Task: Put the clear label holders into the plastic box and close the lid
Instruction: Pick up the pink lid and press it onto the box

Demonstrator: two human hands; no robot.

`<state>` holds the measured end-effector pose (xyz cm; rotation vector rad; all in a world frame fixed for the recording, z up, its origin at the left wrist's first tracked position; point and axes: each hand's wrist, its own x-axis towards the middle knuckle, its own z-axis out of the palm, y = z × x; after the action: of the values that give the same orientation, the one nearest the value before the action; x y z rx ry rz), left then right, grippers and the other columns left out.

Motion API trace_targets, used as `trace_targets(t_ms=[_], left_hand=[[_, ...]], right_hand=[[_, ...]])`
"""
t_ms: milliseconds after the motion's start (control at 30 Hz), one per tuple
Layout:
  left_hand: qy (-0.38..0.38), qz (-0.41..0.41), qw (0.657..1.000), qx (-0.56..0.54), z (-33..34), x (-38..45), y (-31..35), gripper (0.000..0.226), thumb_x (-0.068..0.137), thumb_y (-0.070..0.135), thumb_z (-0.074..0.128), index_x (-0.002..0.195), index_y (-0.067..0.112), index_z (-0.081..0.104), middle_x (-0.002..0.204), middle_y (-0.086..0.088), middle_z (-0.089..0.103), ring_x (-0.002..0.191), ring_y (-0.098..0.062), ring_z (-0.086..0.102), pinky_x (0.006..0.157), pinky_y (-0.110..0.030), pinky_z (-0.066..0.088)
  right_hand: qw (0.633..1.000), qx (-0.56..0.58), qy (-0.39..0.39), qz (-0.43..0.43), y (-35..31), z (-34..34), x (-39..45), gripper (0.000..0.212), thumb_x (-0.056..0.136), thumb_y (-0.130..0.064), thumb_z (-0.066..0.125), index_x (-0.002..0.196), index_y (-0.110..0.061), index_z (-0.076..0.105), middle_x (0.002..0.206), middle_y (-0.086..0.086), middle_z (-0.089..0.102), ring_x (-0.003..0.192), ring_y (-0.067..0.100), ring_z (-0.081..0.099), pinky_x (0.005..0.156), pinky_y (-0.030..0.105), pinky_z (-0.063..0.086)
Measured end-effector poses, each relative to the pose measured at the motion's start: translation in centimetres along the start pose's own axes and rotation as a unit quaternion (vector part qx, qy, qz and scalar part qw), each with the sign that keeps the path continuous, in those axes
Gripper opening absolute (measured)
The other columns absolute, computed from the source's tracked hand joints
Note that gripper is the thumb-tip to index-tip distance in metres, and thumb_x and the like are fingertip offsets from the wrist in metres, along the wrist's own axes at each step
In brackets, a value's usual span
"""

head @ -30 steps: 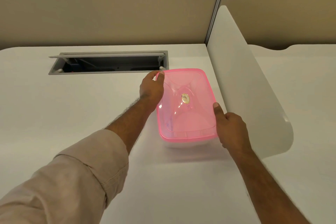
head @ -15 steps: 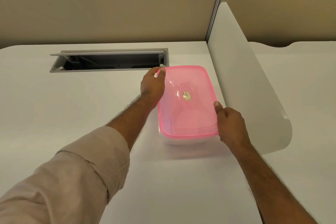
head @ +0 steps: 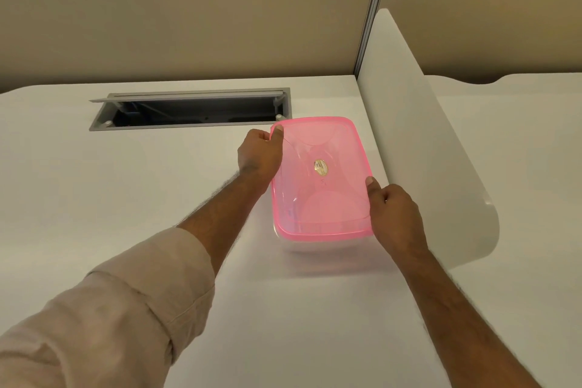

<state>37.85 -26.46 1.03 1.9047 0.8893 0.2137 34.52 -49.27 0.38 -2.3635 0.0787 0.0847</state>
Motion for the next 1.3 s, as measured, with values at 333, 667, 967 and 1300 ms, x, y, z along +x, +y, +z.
trace_targets(t_ms=[333,667,967,1300], left_hand=[[-0.007,-0.024,0.998,0.061,-2.0,-11.3,-4.3,0.052,0.092,0.065,0.041,0.096,0.014,0.049,0.087,0.001,0.064,0.081,-0.026,0.063,0.068,-0.035,0.047],[-0.032,-0.006,0.999,0.027,-2.0,-11.6,-3.7,0.039,0.103,0.046,0.034,0.097,0.007,0.038,0.081,-0.004,0.054,0.07,-0.023,0.05,0.061,-0.033,0.038],[-0.043,0.01,0.999,0.009,-2.2,-11.6,-3.8,0.034,0.104,0.041,0.032,0.094,0.009,0.036,0.076,0.002,0.047,0.064,-0.013,0.044,0.054,-0.031,0.033],[-0.145,-0.084,0.986,-0.014,-3.6,-12.8,-6.0,0.072,0.074,0.082,0.053,0.081,0.009,0.056,0.062,-0.002,0.057,0.046,-0.015,0.055,0.046,-0.023,0.044]], right_hand=[[1.0,-0.004,0.016,0.003,0.2,0.2,-0.1,0.051,0.099,-0.05,0.034,0.077,-0.007,0.049,0.065,0.0,0.049,0.067,0.026,0.051,0.062,0.032,0.036],[1.0,-0.006,-0.003,0.004,0.0,0.2,0.0,0.05,0.1,-0.05,0.032,0.084,-0.006,0.051,0.07,0.001,0.051,0.076,0.03,0.054,0.066,0.033,0.038],[1.0,-0.011,-0.001,0.0,0.0,0.3,0.0,0.049,0.1,-0.05,0.031,0.087,-0.007,0.051,0.076,0.003,0.053,0.079,0.03,0.055,0.068,0.035,0.04],[0.999,-0.028,0.02,-0.01,0.1,0.2,-0.1,0.048,0.1,-0.049,0.032,0.085,-0.008,0.051,0.08,0.006,0.056,0.077,0.029,0.055,0.068,0.035,0.041]])
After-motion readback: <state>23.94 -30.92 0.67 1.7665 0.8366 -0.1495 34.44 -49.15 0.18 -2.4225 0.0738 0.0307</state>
